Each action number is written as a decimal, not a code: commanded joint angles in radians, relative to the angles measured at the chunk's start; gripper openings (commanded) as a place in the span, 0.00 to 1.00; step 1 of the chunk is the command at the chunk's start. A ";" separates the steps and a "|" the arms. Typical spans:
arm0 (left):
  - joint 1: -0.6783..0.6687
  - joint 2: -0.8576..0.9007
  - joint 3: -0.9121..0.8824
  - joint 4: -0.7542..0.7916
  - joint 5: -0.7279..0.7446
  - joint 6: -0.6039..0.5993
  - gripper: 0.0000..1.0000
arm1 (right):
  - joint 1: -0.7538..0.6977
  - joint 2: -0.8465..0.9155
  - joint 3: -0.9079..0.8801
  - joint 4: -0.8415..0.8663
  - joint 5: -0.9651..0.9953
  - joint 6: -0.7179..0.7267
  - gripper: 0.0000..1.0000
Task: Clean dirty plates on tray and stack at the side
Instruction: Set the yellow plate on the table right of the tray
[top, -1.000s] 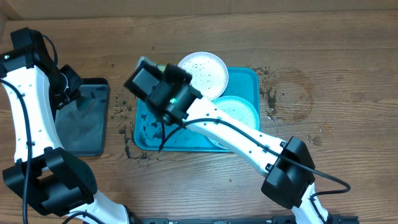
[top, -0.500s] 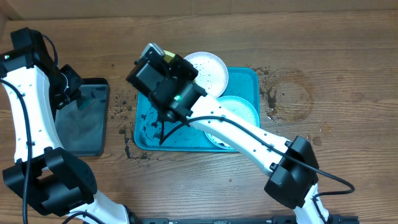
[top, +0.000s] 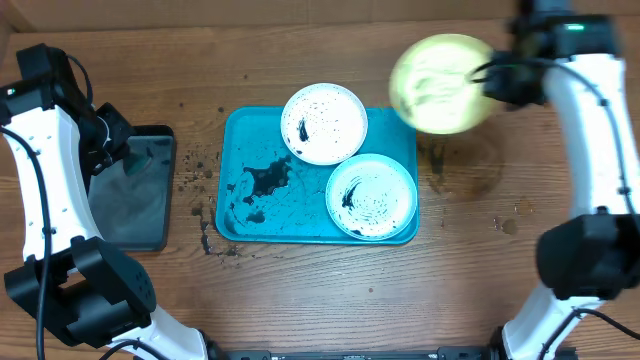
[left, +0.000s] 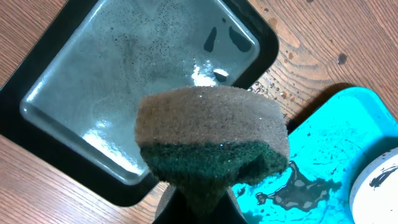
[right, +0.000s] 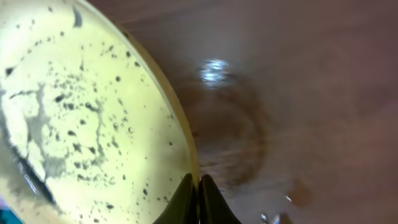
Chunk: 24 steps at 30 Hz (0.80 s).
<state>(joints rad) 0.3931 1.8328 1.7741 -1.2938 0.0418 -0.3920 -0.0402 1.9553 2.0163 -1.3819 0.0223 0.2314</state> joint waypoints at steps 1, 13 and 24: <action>-0.002 -0.011 0.013 0.008 0.003 -0.013 0.04 | -0.105 -0.007 -0.098 0.005 -0.051 0.081 0.04; -0.002 -0.009 0.013 0.011 0.003 -0.016 0.04 | -0.207 -0.006 -0.445 0.211 -0.094 0.083 0.31; -0.002 -0.009 0.013 0.011 0.031 -0.016 0.04 | 0.002 -0.006 -0.443 0.484 -0.451 0.018 0.59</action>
<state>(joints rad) 0.3931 1.8328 1.7741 -1.2858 0.0460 -0.3939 -0.1207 1.9583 1.5692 -0.9550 -0.3462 0.2478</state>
